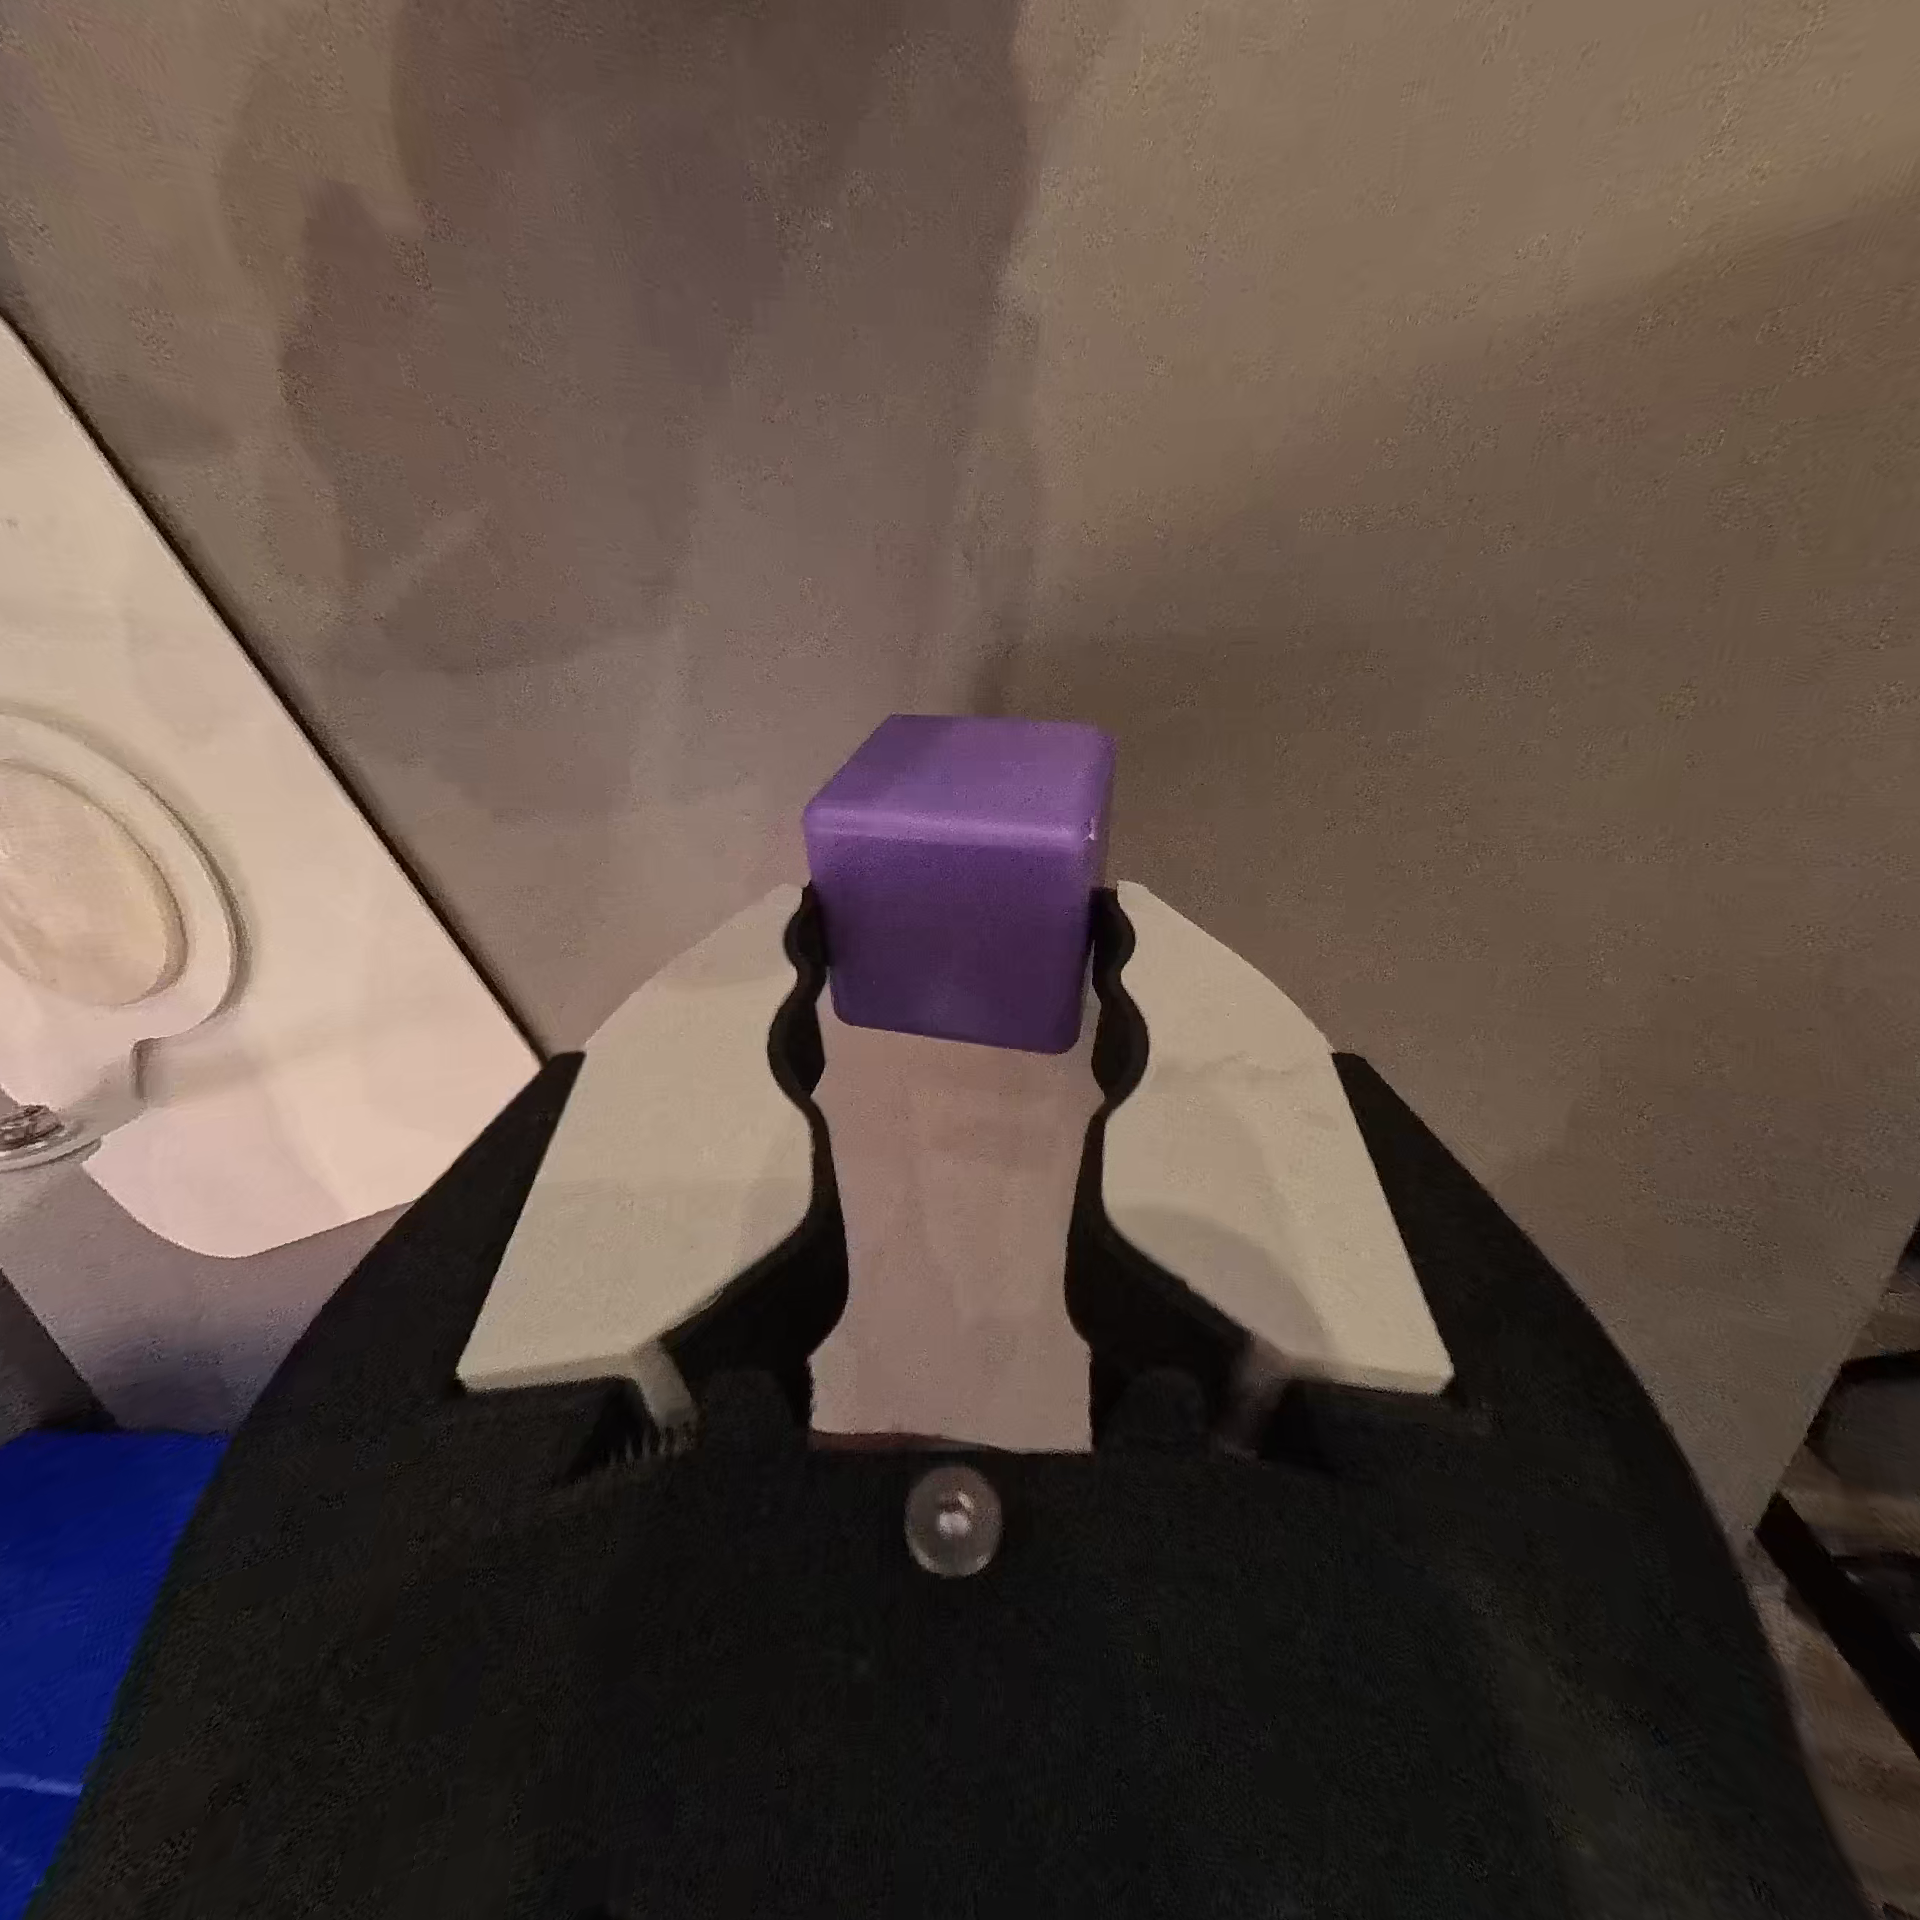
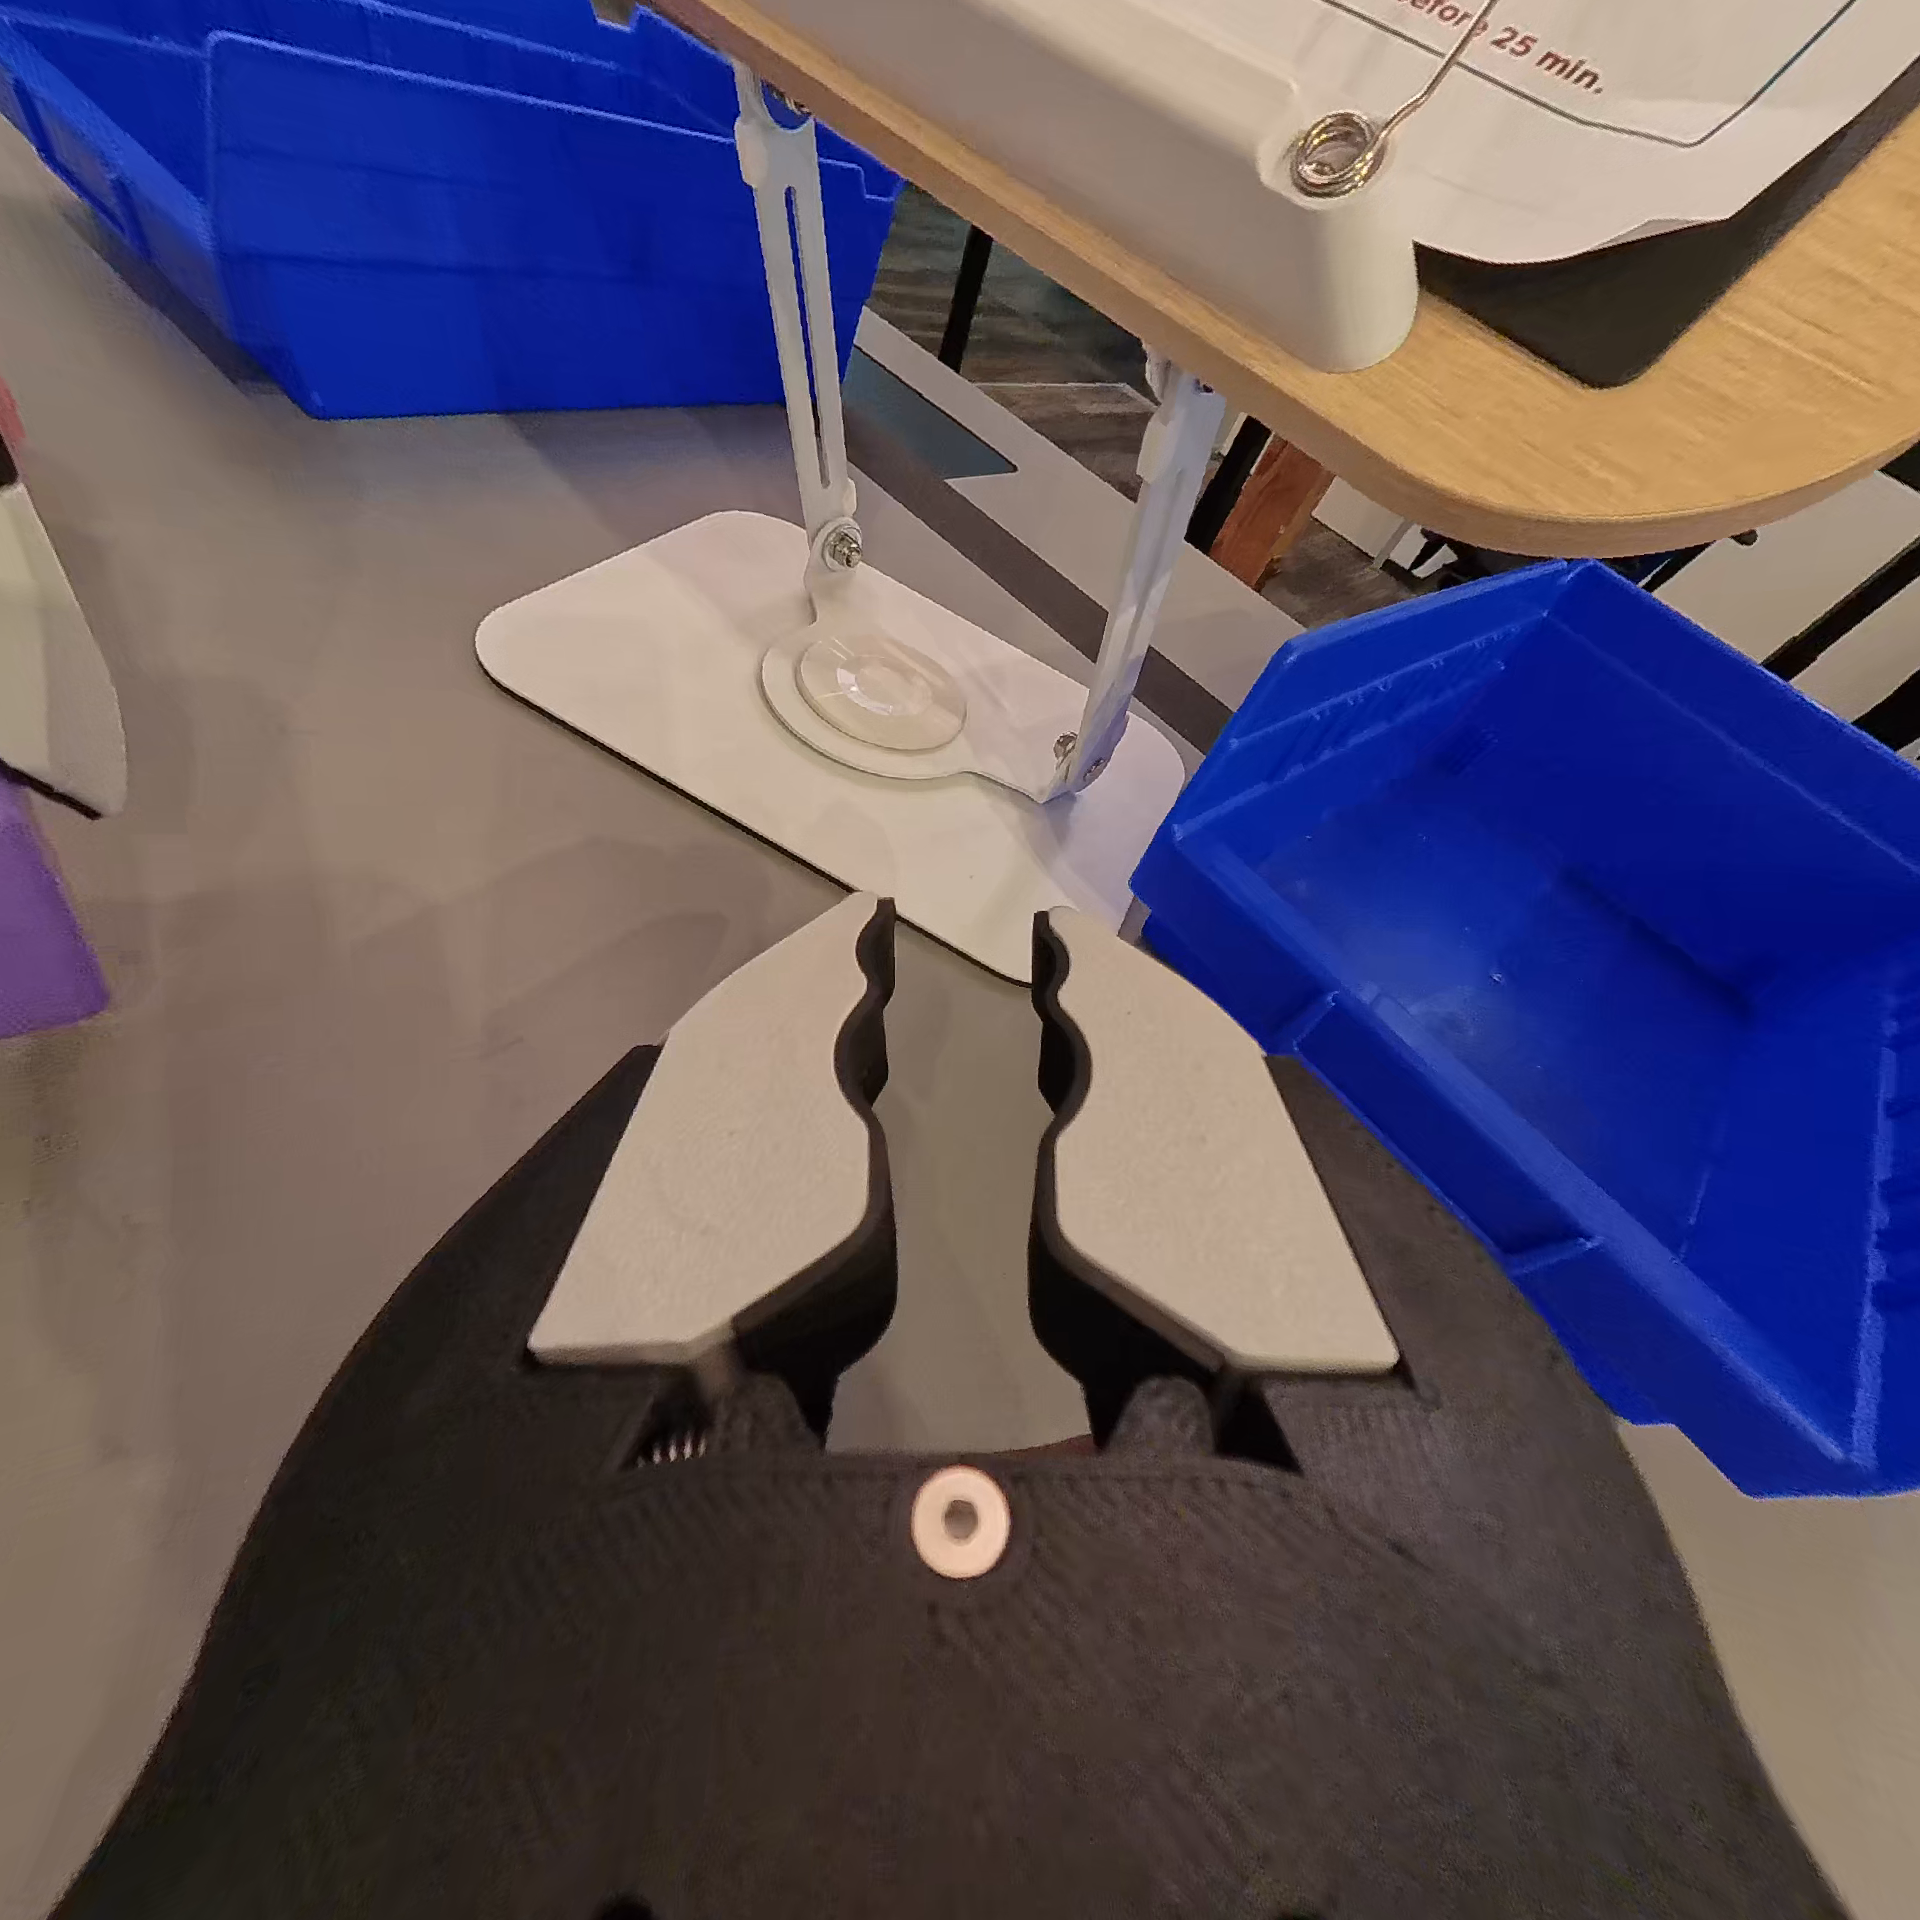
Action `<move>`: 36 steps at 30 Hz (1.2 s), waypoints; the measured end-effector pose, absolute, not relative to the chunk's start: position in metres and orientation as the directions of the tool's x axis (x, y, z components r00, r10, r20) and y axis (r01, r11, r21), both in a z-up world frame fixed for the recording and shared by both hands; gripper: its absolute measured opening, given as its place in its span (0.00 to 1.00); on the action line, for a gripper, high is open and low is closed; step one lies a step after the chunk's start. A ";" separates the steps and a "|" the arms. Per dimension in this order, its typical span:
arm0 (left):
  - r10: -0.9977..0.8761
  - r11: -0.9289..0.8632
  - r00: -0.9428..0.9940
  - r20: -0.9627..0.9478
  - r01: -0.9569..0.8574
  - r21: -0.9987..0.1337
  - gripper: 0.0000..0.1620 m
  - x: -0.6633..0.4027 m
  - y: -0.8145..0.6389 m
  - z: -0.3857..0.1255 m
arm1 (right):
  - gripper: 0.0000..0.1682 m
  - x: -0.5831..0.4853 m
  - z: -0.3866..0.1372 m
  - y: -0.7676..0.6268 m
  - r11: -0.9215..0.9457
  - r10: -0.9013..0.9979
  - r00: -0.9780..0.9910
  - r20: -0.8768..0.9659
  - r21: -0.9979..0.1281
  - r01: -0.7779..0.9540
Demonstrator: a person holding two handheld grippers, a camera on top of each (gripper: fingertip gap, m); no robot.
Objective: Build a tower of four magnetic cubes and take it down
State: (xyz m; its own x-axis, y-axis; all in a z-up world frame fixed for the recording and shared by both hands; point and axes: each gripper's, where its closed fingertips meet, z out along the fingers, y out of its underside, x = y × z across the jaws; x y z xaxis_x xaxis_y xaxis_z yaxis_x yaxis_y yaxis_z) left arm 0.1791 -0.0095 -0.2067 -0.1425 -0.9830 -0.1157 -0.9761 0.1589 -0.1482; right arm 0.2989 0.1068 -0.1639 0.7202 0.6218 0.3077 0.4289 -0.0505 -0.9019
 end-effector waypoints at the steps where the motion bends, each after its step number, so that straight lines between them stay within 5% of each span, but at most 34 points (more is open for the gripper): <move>1: -0.983 0.162 -0.148 -0.110 -0.978 -0.130 0.30 0.179 -0.010 -0.210 | 0.15 0.299 -0.164 0.107 -0.050 0.623 0.719 0.307 -0.902 0.429; 25: -0.977 0.214 -0.211 -0.042 -0.973 -0.083 0.31 0.184 -0.020 -0.228 | 0.15 0.296 -0.165 0.105 -0.053 0.634 0.711 0.304 -0.900 0.433; 36: -0.980 0.189 -0.178 -0.084 -0.972 -0.142 0.56 0.189 -0.014 -0.212 | 0.15 0.296 -0.165 0.105 -0.053 0.636 0.710 0.303 -0.901 0.431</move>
